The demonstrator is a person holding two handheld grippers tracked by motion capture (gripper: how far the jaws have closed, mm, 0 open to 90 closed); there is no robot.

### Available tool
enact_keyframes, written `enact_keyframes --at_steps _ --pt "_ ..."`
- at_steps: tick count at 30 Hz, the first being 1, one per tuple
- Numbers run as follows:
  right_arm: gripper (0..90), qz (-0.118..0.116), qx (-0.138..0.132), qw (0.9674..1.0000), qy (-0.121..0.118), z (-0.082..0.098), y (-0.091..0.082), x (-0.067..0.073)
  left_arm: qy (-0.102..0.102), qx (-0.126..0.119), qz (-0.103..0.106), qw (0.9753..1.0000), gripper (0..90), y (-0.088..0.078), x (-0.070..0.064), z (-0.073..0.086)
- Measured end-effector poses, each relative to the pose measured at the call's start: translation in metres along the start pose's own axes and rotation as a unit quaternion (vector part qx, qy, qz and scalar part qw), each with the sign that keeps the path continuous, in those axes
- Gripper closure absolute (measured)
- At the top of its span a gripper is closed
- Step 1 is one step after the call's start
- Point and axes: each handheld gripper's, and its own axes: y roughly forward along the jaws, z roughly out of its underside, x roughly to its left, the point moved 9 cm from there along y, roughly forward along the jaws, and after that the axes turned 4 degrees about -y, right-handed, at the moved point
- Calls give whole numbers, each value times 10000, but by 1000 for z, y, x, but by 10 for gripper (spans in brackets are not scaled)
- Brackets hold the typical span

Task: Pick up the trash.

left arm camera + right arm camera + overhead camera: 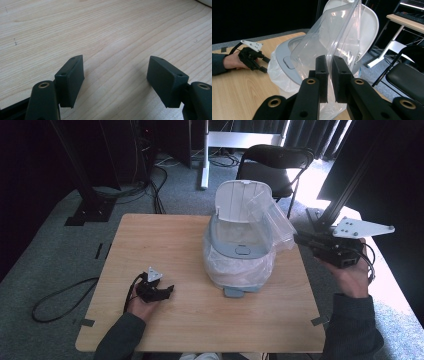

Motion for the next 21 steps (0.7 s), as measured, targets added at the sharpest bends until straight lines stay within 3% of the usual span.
enact_keyframes --at_steps 21 --pt "835 -79 -69 9999 -64 -11 1 2 1 1 0 10000 301 0 0 0"
